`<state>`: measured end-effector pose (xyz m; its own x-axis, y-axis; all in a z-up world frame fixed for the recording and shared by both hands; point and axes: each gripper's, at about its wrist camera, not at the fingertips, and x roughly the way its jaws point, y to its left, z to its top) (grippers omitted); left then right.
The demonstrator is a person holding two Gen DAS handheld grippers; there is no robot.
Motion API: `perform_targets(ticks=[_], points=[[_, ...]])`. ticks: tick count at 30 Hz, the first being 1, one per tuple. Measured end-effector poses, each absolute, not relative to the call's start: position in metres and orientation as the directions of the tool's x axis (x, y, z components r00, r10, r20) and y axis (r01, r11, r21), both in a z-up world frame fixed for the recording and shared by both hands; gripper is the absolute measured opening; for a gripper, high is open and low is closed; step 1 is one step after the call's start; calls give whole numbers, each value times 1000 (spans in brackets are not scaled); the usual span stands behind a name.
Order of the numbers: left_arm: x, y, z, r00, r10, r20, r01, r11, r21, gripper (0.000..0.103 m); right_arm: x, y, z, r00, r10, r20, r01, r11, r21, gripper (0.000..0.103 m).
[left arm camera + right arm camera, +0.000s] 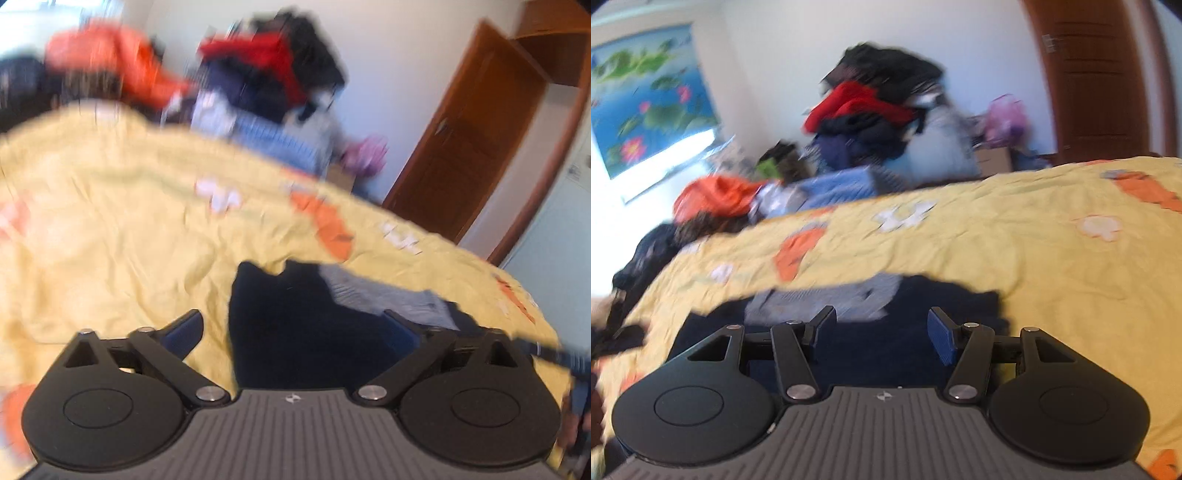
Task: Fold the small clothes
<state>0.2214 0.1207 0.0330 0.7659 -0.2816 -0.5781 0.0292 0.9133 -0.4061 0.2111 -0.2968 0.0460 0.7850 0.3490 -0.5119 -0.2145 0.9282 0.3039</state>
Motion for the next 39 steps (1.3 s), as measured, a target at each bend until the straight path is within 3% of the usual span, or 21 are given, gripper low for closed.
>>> perform_targets(ticks=[1, 2, 4, 6, 7, 13, 16, 18, 23, 24, 25, 26, 28, 29, 31, 34, 36, 37, 39], points=[[236, 122, 26, 741, -285, -609, 4, 907, -420, 74, 214, -287, 39, 768, 352, -535, -229, 931, 284, 59], [248, 122, 17, 714, -284, -640, -23, 904, -427, 66, 218, -281, 32, 755, 347, -556, -228, 935, 272, 59], [259, 120, 7, 700, -279, -657, -34, 906, -421, 62, 224, -276, 16, 732, 343, -589, -204, 935, 291, 59], [264, 113, 7, 691, -279, -667, 1, 923, -386, 45, 225, -277, 5, 727, 345, -594, -189, 932, 310, 59], [266, 110, 8, 684, -285, -672, 26, 929, -368, 8, 221, -277, 2, 739, 349, -576, -199, 930, 309, 61], [266, 98, 31, 782, -135, -609, 79, 990, -118, 8, 210, -272, -3, 766, 362, -532, -241, 928, 284, 69], [285, 101, 8, 733, -80, -675, 38, 996, -77, 6, 211, -265, -2, 761, 361, -540, -257, 931, 260, 76], [274, 90, -1, 780, -36, -625, 50, 999, 5, 6, 212, -263, -3, 758, 359, -545, -264, 932, 246, 77], [247, 67, 17, 822, 138, -553, -38, 981, 189, 12, 211, -261, -1, 762, 343, -549, -258, 939, 229, 76], [232, 64, 28, 835, 148, -529, -62, 982, 177, 16, 208, -258, 3, 768, 311, -561, -236, 950, 203, 76], [216, 62, 38, 856, 127, -502, -70, 989, 130, 30, 203, -257, 8, 777, 281, -563, -203, 959, 199, 77], [200, 58, 45, 878, 81, -472, -51, 996, 76, 61, 196, -257, 14, 787, 281, -548, -184, 956, 227, 78], [175, 41, 52, 917, 22, -399, -9, 999, 34, 103, 186, -255, 20, 798, 314, -514, -195, 942, 273, 81], [168, 29, 51, 928, 8, -372, 9, 999, 45, 103, 186, -250, 21, 800, 302, -519, -193, 948, 253, 81], [166, 4, 45, 916, -40, -399, 79, 993, 82, 103, 190, -236, 17, 797, 243, -553, -183, 970, 162, 81], [176, -16, 25, 857, -114, -502, 166, 984, 59, 103, 201, -232, 0, 763, 177, -622, -147, 984, 99, 81], [190, -19, 5, 794, -108, -598, 184, 981, 67, 103, 194, -232, -2, 777, 171, -606, -156, 985, 78, 81], [199, -15, 0, 754, -126, -645, 186, 982, 25, 103, 190, -234, 0, 779, 168, -604, -151, 985, 80, 81], [206, 2, -2, 741, -163, -651, 162, 985, -63, 103, 179, -239, 4, 781, 165, -602, -132, 986, 98, 82]])
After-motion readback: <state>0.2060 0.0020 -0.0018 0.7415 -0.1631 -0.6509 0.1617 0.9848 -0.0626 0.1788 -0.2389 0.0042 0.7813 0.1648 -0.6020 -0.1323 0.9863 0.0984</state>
